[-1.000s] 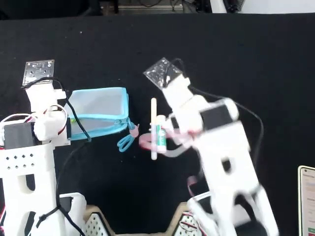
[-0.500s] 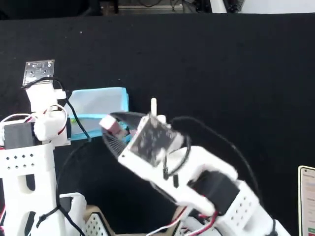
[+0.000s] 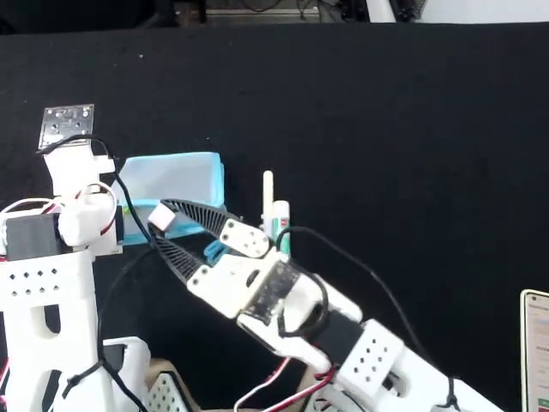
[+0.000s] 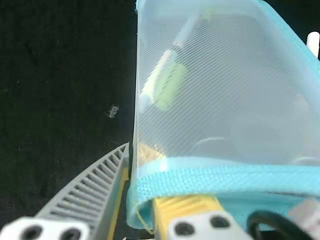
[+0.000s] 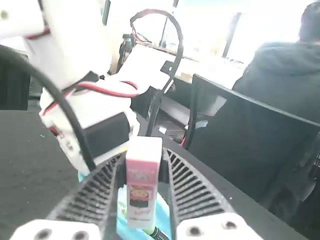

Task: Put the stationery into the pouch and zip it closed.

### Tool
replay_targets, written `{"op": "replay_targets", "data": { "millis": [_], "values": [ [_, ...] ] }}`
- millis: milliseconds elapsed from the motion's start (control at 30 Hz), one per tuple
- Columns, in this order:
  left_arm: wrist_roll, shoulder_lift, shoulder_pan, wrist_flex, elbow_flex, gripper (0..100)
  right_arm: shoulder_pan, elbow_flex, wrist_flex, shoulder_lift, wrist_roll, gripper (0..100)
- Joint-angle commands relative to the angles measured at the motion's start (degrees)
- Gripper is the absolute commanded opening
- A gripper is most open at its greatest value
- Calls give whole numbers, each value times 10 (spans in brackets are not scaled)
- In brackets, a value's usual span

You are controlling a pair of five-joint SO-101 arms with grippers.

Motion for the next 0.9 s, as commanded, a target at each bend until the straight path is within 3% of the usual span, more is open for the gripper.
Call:
{"op": "replay_targets", "data": {
  "millis": [0,267,533,700,867],
  "values": [
    [8,2,3,4,-10,34,3,41,-81,-13,-3,11],
    [7,2,72,35,-11,33,98,94,-99,-13,-3,11],
    [7,2,92,32,-17,33,101,91,-71,-12,-3,19],
    [8,2,95,30,-20,33,100,67,-11,-12,-7,152],
    [8,4,92,7,-16,32,100,60,5,-19,-6,109]
  ]
}}
